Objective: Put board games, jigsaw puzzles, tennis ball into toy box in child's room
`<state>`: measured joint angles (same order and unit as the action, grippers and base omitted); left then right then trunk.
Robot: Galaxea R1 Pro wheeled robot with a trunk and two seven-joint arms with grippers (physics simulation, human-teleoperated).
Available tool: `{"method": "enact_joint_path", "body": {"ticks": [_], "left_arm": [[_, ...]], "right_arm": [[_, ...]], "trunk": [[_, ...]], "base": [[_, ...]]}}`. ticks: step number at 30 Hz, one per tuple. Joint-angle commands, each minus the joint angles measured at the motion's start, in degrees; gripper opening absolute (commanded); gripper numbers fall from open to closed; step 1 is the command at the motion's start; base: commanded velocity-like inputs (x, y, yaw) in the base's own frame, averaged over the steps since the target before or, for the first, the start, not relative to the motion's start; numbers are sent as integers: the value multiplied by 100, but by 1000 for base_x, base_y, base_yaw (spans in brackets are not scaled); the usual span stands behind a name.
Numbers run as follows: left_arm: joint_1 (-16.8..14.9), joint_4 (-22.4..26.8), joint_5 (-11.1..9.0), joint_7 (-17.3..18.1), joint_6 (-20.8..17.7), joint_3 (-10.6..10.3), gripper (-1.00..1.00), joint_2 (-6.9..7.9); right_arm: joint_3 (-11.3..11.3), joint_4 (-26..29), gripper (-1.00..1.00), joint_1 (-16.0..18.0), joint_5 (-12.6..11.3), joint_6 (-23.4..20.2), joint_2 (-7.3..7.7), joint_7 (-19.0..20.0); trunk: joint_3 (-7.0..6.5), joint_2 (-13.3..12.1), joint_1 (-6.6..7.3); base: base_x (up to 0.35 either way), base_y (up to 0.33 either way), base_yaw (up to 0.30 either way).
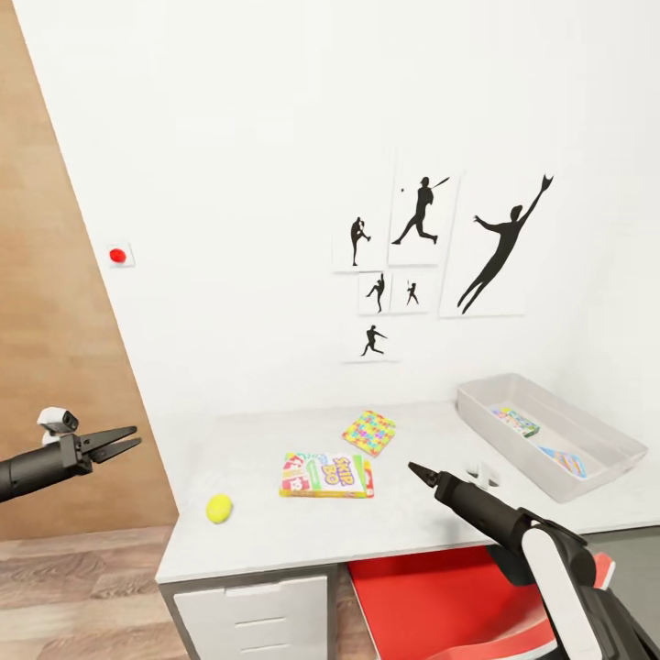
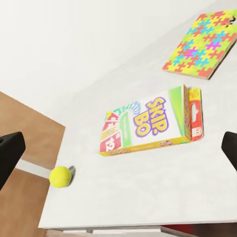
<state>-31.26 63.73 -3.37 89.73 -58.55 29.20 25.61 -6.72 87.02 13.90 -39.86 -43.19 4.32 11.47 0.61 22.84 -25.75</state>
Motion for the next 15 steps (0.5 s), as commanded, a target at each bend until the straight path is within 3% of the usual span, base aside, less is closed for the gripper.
{"method": "enact_joint_path", "body": {"ticks": [1, 15], "left_arm": [[-2, -1, 7, 27, -61, 0, 100, 2], [-2, -1, 3, 27, -61, 10, 100, 14]], "right_arm": [[-5, 3, 100, 3, 18, -25, -3, 29], [8, 45, 100, 1, -20, -48, -9, 39]], "trunk": [[6, 8, -3], [6, 8, -3]], "base": [[11, 38, -16], [1, 140, -6]]}}
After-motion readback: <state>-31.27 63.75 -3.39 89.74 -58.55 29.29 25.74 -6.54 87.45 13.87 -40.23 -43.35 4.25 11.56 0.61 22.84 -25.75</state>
